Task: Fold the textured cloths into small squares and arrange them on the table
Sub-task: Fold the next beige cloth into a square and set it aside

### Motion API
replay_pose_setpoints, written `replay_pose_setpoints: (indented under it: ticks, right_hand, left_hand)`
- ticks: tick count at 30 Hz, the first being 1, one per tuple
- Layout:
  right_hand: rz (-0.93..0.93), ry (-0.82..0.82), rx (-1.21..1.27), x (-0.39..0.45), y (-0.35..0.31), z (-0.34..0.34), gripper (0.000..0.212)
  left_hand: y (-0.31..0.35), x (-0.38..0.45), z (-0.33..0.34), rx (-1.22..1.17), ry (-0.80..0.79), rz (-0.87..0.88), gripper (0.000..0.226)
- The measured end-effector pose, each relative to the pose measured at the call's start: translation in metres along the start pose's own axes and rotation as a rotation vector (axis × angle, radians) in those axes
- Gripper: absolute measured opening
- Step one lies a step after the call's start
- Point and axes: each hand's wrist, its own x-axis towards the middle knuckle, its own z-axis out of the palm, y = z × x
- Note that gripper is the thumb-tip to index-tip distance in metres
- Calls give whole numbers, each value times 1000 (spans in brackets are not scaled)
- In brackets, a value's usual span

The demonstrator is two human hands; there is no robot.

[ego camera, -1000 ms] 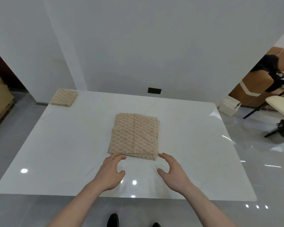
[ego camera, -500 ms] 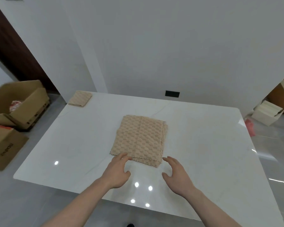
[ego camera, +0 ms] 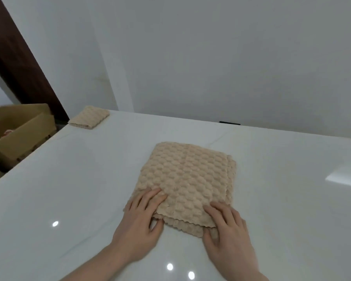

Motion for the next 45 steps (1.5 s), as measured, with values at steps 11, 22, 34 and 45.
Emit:
replay_pose_setpoints:
  ticks: [11, 22, 34, 45]
  right_hand:
    - [-88, 199, -16, -5, 9, 18, 45]
    - [-47, 259, 39, -11, 6, 14, 32]
    - [-67, 400, 3, -12, 8, 14, 21]
    - [-84, 439, -11, -14, 8, 14, 18]
  left_hand:
    - [-14, -1, 17, 38, 162, 93, 59]
    - [0, -9, 4, -5, 248, 11, 57]
    - [-9, -5, 11, -40, 449, -18, 26]
    - [-25, -6, 3, -373, 613, -196, 26]
